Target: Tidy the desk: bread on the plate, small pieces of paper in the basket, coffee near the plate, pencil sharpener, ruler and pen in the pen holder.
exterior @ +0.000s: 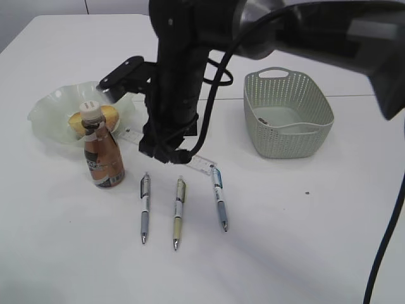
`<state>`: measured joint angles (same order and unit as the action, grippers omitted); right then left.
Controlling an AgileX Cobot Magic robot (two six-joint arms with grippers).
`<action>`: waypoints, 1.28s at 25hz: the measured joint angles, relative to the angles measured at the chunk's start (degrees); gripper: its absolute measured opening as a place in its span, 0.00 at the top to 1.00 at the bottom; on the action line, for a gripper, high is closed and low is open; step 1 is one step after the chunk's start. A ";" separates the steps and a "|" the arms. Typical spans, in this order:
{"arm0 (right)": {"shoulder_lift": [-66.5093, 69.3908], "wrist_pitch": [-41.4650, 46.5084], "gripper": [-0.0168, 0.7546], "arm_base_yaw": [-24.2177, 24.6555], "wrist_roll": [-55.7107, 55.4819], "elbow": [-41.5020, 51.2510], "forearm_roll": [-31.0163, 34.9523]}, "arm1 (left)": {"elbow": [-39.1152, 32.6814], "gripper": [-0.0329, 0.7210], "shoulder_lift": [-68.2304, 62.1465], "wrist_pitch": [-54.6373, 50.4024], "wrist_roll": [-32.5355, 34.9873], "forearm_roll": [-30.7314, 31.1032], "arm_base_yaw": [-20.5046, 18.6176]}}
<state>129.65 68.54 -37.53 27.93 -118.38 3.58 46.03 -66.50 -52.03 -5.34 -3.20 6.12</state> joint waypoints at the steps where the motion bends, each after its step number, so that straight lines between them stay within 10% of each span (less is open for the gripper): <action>1: -0.96 0.16 0.63 0.73 0.00 0.00 0.17 | 0.00 0.59 0.00 0.00 0.00 0.00 0.00; 25: -24.64 -0.69 0.63 18.52 -3.70 21.96 4.66 | 0.00 0.59 0.00 -0.65 0.00 0.00 0.00; 32: -28.45 -13.14 0.63 19.03 -4.23 32.86 4.26 | 0.00 0.59 0.00 -0.87 0.00 0.00 0.00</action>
<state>101.20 55.40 -18.50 23.70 -85.51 7.84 46.03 -66.50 -52.91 -5.34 -3.20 6.12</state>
